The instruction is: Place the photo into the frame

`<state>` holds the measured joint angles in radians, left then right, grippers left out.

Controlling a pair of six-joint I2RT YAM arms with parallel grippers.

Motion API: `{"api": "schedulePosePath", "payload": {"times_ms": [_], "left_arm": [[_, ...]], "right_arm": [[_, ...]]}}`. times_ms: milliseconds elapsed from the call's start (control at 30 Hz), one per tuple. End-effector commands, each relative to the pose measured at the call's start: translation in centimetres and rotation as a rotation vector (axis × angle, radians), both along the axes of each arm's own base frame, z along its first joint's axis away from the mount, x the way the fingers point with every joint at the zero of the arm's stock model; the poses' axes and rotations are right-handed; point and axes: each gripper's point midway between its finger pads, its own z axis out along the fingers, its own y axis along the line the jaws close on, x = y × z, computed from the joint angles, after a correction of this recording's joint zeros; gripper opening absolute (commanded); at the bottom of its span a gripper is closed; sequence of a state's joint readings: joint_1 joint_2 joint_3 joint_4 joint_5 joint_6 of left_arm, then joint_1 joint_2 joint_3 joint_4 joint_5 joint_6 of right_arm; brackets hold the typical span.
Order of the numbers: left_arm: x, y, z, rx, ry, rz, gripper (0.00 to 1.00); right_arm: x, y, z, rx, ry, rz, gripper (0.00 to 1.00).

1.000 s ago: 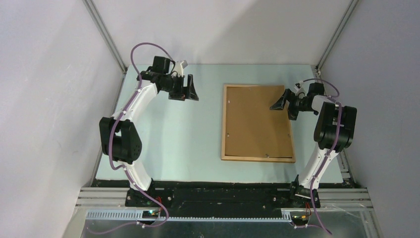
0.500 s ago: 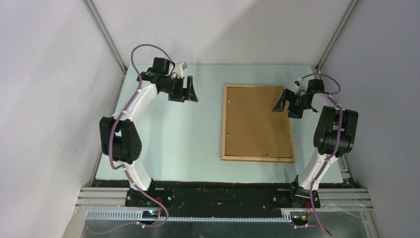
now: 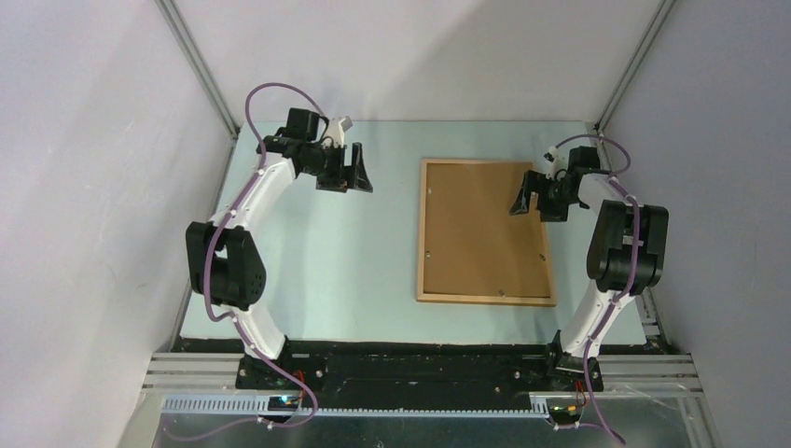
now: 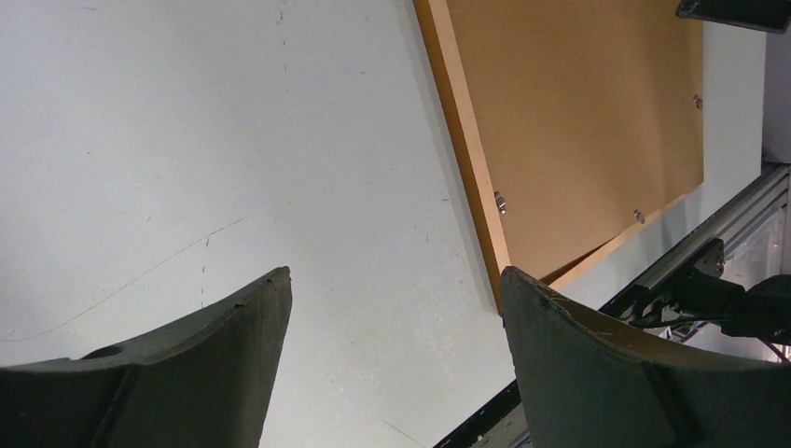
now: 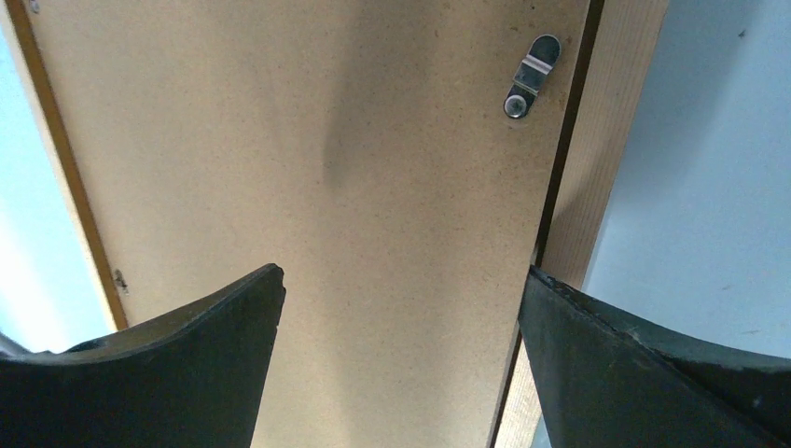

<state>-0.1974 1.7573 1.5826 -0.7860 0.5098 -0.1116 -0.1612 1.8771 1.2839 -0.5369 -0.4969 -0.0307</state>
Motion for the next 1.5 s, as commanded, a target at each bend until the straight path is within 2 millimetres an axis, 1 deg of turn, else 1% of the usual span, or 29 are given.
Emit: {"api": "schedulePosePath", "payload": {"times_ms": [0, 167, 300, 433, 700, 833, 1100, 1233, 1467], "left_arm": [[-0.3, 0.1, 2.2, -0.023, -0.077, -0.025, 0.86], [-0.3, 0.2, 2.3, -0.021, -0.080, -0.023, 0.86], [-0.3, 0.2, 2.2, -0.022, -0.077, -0.025, 0.86], [-0.3, 0.1, 2.3, -0.025, -0.077, -0.026, 0.86], [-0.4, 0.2, 2.2, -0.027, -0.074, -0.026, 0.86], [-0.5, 0.2, 2.3, -0.025, -0.077, -0.027, 0.86], [-0.5, 0.3, 2.3, -0.027, -0.077, -0.026, 0.86], [-0.5, 0.3, 2.3, -0.028, -0.077, -0.026, 0.86], [-0.5, 0.4, 2.3, -0.026, -0.077, -0.024, 0.86]], "right_arm": [[1.0, 0.4, 2.2, -0.081, -0.072, 0.042, 0.96], [0.9, 0.3, 2.0, -0.145, -0.071, 0.049, 0.96], [0.7, -0.3, 1.9, -0.206, -0.064, 0.041, 0.96], [0.4, -0.7, 1.9, -0.238, -0.051, 0.038, 0.96], [0.3, -1.2, 2.0, -0.283, -0.051, 0.033, 0.96], [0.3, -1.2, 2.0, -0.283, -0.049, 0.034, 0.97], [0.8, -0.5, 3.1, -0.231, -0.060, 0.029, 0.99], [0.8, -0.1, 3.2, -0.191, -0.043, 0.027, 0.99], [0.8, -0.2, 3.1, -0.196, -0.039, 0.025, 0.99]]}}
